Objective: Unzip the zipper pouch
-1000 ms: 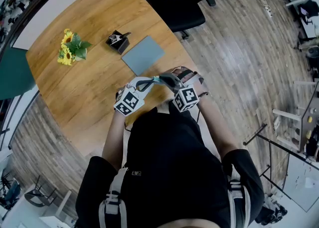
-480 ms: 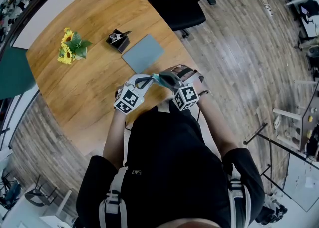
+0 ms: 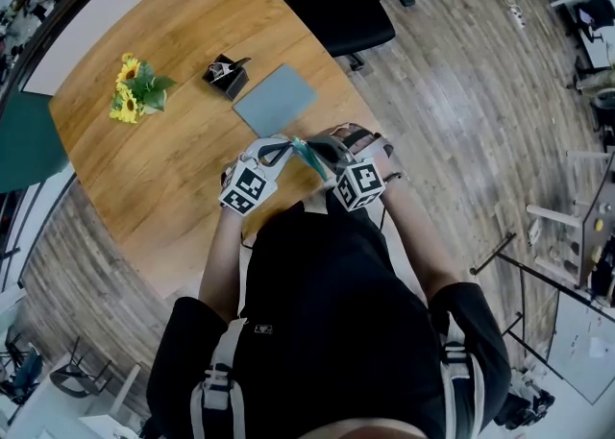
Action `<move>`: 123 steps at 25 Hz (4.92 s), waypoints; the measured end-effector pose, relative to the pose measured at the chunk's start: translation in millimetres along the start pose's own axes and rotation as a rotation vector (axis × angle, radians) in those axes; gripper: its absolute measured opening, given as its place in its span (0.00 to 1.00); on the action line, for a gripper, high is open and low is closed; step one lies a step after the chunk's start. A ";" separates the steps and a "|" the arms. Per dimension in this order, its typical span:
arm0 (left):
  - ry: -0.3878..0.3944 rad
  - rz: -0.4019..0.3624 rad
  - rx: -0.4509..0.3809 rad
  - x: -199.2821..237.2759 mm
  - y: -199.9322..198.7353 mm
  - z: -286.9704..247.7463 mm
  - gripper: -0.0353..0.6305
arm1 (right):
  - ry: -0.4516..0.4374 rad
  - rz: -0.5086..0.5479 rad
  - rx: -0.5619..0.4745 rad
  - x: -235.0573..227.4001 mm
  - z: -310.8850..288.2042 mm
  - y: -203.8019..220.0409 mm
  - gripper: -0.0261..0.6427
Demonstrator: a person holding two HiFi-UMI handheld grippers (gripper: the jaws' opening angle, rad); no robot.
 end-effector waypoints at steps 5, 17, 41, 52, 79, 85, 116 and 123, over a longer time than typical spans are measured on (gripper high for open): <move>-0.001 0.006 0.006 -1.0 2.9 -0.4 0.07 | -0.010 -0.006 0.005 4.8 -0.5 -0.5 0.05; -0.019 0.023 0.012 0.9 2.8 -1.1 0.06 | -0.038 -0.033 0.010 7.6 -0.2 0.5 0.05; -0.128 0.096 0.005 13.4 -13.9 -9.4 0.06 | -0.066 0.024 -0.021 -6.8 6.0 17.8 0.05; -0.218 0.144 -0.002 19.2 -20.8 -4.4 0.06 | -0.114 0.068 -0.066 -13.9 4.6 18.3 0.05; -0.397 0.173 -0.008 36.6 -32.2 7.3 0.06 | -0.171 0.140 -0.153 -25.9 5.7 36.8 0.05; -0.414 0.182 -0.012 38.3 -32.8 10.4 0.06 | -0.179 0.134 -0.166 -27.1 6.1 38.7 0.05; -0.512 0.185 -0.006 51.2 -33.7 14.9 0.07 | -0.156 0.104 -0.183 -34.7 4.2 51.0 0.05; -0.536 0.194 -0.010 54.8 -35.5 18.4 0.07 | -0.149 0.103 -0.180 -39.1 4.3 53.0 0.05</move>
Point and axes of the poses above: the fingertips, and each gripper's own axes: z backward along the fingers, x to its left, y out of its underside, the point moved 3 cm from there along z, backward along the fingers, and after that the axes turned 3 degrees about -x, right-handed, at the moved point
